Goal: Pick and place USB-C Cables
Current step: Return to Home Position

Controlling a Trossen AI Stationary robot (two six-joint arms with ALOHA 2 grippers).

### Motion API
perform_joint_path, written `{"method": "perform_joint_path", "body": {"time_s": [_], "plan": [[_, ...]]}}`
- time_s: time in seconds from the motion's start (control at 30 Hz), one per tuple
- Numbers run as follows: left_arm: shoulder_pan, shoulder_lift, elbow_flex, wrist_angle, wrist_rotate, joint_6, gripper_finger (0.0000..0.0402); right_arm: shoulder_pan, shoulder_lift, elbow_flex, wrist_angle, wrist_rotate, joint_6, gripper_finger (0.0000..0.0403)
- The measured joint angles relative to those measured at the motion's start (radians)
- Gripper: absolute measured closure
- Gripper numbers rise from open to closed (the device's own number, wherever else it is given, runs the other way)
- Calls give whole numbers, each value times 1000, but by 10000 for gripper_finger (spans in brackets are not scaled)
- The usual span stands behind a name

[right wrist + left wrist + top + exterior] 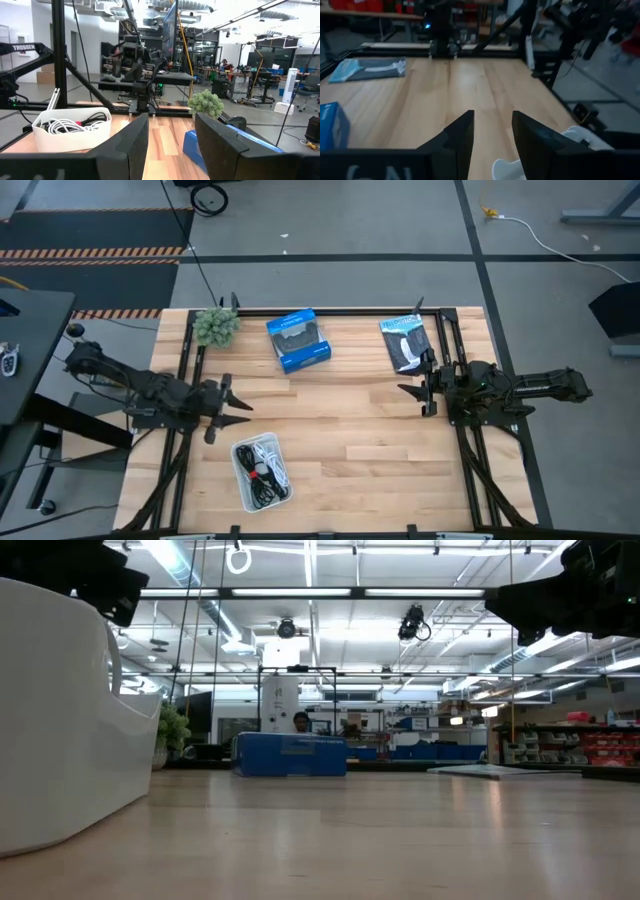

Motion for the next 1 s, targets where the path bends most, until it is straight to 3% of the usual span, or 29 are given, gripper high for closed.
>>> {"method": "perform_joint_path", "body": {"time_s": [0.4,0.8,1.0], "plan": [[0,-228,-67,-16,5,-25,260,0,0,0,0,0,0,234],[0,-273,-68,-59,-16,7,260,0,0,0,0,0,0,234],[19,-374,-59,-54,-21,62,260,0,0,0,0,0,0,234]]}}
